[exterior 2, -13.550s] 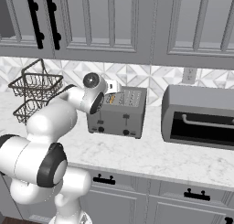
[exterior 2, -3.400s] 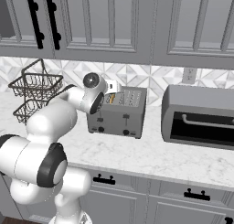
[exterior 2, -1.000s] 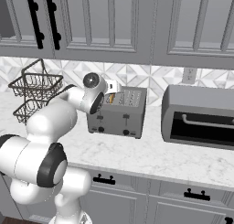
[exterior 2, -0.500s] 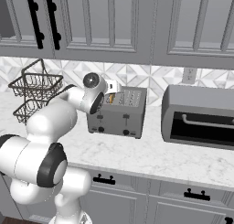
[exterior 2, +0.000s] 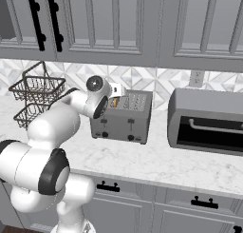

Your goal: Start the toaster. Once the lever pops up, take the bread to the plate on the dining counter.

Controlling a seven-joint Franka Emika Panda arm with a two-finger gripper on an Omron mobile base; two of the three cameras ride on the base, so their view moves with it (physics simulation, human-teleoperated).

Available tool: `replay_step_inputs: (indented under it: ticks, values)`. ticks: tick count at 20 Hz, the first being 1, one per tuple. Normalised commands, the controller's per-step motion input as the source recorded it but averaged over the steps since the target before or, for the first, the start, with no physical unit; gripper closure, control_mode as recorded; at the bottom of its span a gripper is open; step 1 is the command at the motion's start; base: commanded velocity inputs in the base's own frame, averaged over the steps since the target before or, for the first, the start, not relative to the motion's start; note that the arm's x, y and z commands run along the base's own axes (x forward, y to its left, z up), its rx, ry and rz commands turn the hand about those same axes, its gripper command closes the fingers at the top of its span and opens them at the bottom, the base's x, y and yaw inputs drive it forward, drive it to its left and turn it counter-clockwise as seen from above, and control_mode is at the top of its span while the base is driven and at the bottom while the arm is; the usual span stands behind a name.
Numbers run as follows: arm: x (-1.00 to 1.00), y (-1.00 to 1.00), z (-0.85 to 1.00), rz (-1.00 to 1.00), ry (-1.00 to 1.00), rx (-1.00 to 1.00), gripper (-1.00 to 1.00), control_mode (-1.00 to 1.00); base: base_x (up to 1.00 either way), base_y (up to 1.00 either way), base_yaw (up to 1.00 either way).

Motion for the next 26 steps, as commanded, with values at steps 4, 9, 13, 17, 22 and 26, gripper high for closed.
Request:
replay_step_inputs:
  ticks: [4,9,13,17,22,26]
  values:
    - [0.00,0.00,0.00,0.00,0.00,0.00,-1.00,-1.00,0.00,0.00,0.00]
    - [0.00,0.00,0.00,0.00,0.00,0.00,-1.00,-1.00,0.00,0.00,0.00]
    - [0.00,0.00,0.00,0.00,0.00,0.00,-1.00,-1.00,0.00,0.00,0.00]
    - [0.00,0.00,0.00,0.00,0.00,0.00,-1.00,-1.00,0.00,0.00,0.00]
    - [0.00,0.00,0.00,0.00,0.00,0.00,-1.00,-1.00,0.00,0.00,0.00]
    - [0.00,0.00,0.00,0.00,0.00,0.00,-1.00,-1.00,0.00,0.00,0.00]
